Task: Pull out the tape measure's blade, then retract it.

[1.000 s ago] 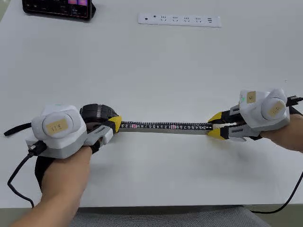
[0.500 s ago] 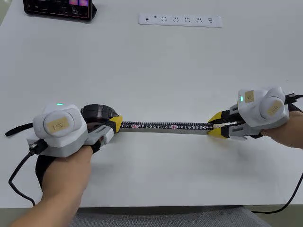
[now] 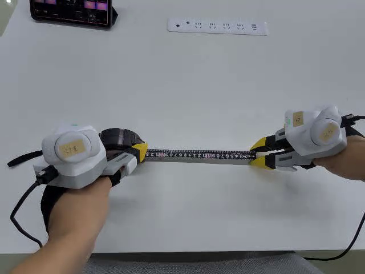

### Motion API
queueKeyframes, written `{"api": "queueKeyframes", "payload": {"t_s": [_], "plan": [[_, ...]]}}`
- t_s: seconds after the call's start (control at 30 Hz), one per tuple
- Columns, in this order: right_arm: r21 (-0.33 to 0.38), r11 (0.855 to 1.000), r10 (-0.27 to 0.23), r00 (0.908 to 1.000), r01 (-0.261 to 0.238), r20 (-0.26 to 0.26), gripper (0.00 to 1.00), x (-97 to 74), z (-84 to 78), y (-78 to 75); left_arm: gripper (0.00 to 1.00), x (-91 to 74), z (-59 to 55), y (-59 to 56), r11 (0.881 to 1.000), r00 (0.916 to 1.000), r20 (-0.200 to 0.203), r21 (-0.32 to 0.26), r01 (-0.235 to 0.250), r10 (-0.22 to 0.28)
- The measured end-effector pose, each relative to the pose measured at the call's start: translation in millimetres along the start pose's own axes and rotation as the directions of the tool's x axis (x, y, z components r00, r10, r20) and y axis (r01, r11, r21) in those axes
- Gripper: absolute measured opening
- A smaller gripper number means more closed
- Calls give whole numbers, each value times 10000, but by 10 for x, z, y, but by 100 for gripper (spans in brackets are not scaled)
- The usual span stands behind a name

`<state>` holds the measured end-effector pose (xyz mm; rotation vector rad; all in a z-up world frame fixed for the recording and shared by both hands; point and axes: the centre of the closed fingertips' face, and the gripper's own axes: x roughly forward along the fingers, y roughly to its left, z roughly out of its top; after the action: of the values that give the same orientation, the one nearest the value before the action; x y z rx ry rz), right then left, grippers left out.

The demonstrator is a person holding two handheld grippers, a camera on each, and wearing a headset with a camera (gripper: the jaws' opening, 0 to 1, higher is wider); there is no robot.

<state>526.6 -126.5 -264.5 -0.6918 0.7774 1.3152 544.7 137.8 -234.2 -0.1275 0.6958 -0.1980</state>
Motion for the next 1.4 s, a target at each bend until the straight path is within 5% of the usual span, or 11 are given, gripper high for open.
{"api": "queueKeyframes", "payload": {"t_s": [1.4], "plan": [[-178,9992,370,9980,-361,517,11,239,387,1,56,-2,-13,10,9975,9993,12,-599,375,-374]]}}
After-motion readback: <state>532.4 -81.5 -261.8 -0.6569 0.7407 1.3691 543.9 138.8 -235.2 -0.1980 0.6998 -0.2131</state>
